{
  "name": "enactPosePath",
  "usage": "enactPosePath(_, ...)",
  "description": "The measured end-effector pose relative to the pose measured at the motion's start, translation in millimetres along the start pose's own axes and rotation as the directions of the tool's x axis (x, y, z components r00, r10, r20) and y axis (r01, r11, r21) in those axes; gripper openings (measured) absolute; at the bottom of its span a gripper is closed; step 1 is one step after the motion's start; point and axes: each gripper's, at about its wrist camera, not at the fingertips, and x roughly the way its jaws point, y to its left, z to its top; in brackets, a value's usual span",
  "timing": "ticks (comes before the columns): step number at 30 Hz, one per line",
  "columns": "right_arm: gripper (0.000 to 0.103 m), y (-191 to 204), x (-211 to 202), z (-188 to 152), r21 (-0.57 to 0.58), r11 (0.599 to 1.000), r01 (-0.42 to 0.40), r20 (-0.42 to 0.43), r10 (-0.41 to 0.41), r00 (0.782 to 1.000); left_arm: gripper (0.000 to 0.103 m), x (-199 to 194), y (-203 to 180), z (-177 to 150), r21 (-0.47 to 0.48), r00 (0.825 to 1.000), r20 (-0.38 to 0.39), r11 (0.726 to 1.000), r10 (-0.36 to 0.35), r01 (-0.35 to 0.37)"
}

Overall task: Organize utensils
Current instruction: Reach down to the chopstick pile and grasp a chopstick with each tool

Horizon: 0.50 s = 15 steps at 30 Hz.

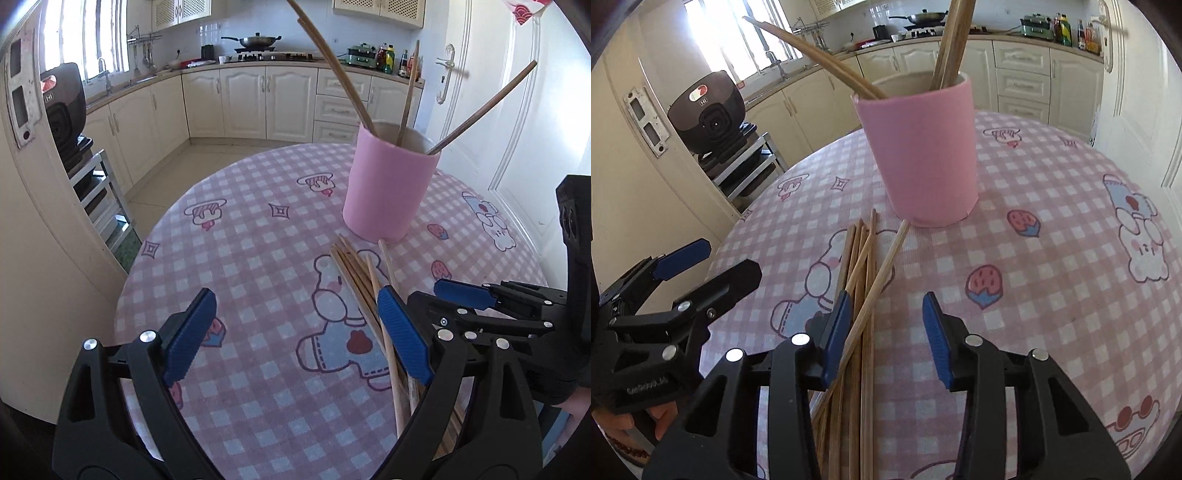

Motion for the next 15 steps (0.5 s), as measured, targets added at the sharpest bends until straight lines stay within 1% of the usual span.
enactPosePath(3,0.029,-1,11,2,0.03,0.999,-0.041,-0.031,0.042,0.999,0.084,6,3,-4,-0.002,1.0,-0.024,1.0,-0.005,0.005)
enactPosePath(6,0.021,-1,16,4,0.037,0.998,-0.057,-0.05,0.059,0.997,0.082,12,3,-6,-0.01,0.999,-0.049,1.0,-0.024,0.023)
enactPosePath(7,0.014,-1,17,6,0.038,0.997,-0.062,-0.049,0.064,0.997,0.082,13,3,-6,-0.013,0.998,-0.054,0.999,-0.031,0.031)
enactPosePath(9,0.01,-3,16,6,0.055,0.995,-0.081,-0.049,0.083,0.995,0.078,17,0,-6,-0.016,0.996,-0.068,0.999,-0.049,0.048)
enactPosePath(11,0.007,-7,14,6,0.061,0.995,-0.085,-0.048,0.088,0.995,0.072,23,-4,-6,-0.02,0.994,-0.089,0.998,-0.057,0.055)
enactPosePath(12,0.007,-8,13,6,0.063,0.994,-0.085,-0.047,0.088,0.995,0.071,26,-6,-6,-0.025,0.993,-0.102,0.998,-0.064,0.061)
enactPosePath(14,0.006,-15,10,4,0.073,0.994,-0.08,-0.042,0.084,0.996,0.062,34,-10,-7,-0.043,0.986,-0.134,0.995,-0.098,0.093)
enactPosePath(15,0.005,-19,8,3,0.081,0.993,-0.085,-0.044,0.089,0.995,0.06,37,-11,-7,-0.051,0.983,-0.145,0.993,-0.113,0.106)
